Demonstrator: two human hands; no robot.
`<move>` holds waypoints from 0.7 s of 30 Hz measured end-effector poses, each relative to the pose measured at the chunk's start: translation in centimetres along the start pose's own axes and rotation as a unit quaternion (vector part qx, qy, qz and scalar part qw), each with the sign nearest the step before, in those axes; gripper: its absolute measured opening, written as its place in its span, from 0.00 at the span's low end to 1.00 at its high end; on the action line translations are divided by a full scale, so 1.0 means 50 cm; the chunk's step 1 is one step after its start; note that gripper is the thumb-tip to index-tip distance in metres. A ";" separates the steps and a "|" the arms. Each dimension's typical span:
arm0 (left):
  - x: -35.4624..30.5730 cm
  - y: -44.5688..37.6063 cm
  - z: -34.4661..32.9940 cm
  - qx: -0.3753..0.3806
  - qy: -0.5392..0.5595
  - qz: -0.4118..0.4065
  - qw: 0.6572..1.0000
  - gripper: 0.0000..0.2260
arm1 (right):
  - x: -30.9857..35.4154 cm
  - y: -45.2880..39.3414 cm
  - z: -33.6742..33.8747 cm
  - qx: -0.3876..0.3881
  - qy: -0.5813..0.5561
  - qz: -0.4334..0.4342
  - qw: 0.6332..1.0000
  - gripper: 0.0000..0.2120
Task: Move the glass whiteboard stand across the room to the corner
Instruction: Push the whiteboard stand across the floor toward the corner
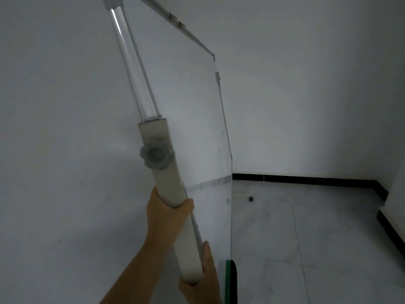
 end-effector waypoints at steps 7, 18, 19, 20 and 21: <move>0.034 -0.091 0.044 0.021 -0.018 -0.020 0.999 0.20 | 0.328 0.112 -0.011 -0.004 -0.039 0.017 0.999 0.41; 0.162 -0.313 0.179 0.035 -0.022 0.004 0.999 0.22 | 0.368 -0.038 -0.243 -0.056 -0.032 0.111 0.992 0.52; 0.176 -0.335 0.190 0.036 -0.017 0.006 0.999 0.23 | 0.374 -0.053 -0.261 -0.050 -0.030 0.118 0.991 0.51; 0.189 -0.357 0.200 0.036 -0.012 0.009 0.999 0.23 | 0.380 -0.068 -0.278 -0.064 -0.025 0.128 0.989 0.50; 0.202 -0.377 0.211 0.036 -0.009 0.014 0.999 0.23 | 0.385 -0.086 -0.295 -0.078 -0.023 0.141 0.987 0.50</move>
Point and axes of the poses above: each hand's wrist, its own y-axis away from the middle knuckle, its own z-axis out of the back of the hand, x = y × z, the point moved 5 cm from there along -y, towards the middle knuckle, and after that the axes turned 4 degrees about x, right-handed, at the moved point
